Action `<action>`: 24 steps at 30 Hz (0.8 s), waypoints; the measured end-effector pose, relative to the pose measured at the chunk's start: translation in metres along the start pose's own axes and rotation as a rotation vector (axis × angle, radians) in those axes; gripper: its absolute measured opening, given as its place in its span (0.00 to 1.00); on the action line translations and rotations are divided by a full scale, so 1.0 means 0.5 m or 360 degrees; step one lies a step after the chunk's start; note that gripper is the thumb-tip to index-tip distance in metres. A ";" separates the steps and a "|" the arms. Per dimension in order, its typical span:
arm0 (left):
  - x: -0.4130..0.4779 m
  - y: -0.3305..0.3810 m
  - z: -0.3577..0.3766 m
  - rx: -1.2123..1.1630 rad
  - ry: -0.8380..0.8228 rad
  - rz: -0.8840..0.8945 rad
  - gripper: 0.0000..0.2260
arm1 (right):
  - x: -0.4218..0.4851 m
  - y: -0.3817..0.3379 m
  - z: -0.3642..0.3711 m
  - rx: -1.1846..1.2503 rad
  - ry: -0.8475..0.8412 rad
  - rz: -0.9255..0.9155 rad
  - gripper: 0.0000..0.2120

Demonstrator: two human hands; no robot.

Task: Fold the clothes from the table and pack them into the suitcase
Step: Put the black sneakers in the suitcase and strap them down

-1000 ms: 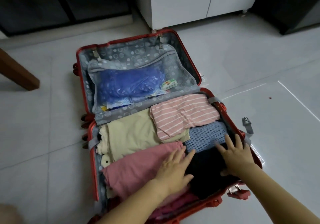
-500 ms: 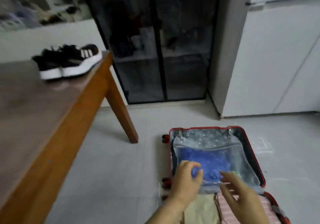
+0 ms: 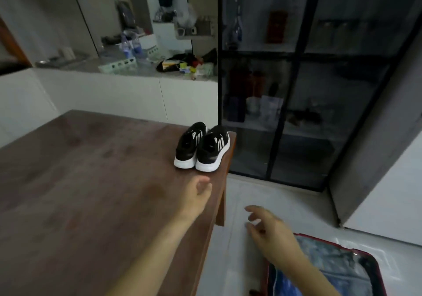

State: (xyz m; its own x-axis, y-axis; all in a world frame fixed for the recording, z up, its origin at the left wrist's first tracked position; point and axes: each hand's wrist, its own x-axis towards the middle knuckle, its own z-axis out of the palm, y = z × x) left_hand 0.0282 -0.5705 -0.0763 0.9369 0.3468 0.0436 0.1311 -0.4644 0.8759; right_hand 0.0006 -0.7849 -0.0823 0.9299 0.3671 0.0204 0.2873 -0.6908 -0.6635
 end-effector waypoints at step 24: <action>0.301 -0.074 -0.040 0.1448 -0.0485 0.0430 0.07 | 0.393 -0.039 0.121 -0.0462 0.0121 0.0133 0.15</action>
State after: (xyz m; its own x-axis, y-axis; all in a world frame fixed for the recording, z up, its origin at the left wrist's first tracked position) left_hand 0.1578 -0.4849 -0.0927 0.9984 -0.0273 -0.0496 -0.0197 -0.9889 0.1474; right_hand 0.1640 -0.6614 -0.1105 0.9645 0.2614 0.0382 0.2525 -0.8697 -0.4241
